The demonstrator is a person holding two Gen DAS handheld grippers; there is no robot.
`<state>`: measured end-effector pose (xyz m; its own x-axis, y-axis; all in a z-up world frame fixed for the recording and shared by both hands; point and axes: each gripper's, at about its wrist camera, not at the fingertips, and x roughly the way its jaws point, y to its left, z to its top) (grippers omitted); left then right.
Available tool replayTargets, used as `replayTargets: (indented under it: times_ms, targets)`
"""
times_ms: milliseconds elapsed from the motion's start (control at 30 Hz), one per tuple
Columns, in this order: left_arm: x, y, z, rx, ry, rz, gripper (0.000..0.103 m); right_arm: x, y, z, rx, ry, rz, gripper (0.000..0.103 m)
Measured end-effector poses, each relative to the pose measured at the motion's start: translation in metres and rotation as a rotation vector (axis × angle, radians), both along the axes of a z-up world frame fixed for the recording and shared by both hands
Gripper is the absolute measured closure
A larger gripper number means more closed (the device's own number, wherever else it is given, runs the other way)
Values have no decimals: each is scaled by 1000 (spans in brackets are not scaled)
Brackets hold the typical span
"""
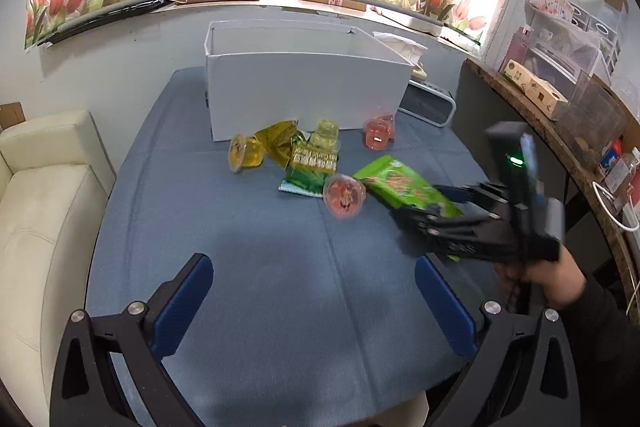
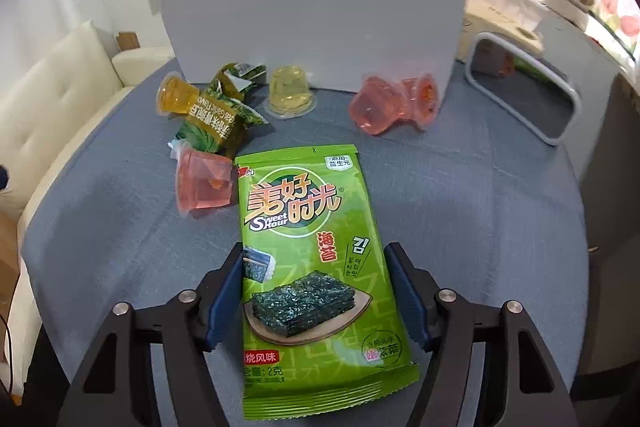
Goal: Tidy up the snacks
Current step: 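Grasp the green seaweed packet with the right tool while the left tool grasps a pink jelly cup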
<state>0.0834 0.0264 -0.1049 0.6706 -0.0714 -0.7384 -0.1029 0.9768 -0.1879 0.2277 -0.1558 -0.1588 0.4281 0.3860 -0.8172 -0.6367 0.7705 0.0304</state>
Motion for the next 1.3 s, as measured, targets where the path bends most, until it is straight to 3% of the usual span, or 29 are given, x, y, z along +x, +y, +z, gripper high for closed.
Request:
replayTargets:
  times_ms: [200,600,667,733,900,1167,1300]
  targets:
    - [43,-12,-14,15,26,9,0,-23,-38,26,31,-52,-108,31]
    - [129,-53,-58,115,104,49,0,-69,-111,40,177,-1,-245,31]
    - [134,-52,-65,122,125,80,6,-75,-112,41,176,-15,-254,31]
    - [139,-51,-73,112,153,92,28,-79,-112,41,185,-13,-248,31]
    - [140,-45,-79,92,161,97,52,-80,-108,42,185,-17,-233,31]
    - [107,-18,-61,-16,121,57,53,-80,-90,46,205,-16,-191,31]
    - [88,-1,-34,-42,71,54,53,-70,-66,52,216,-19,-149,31]
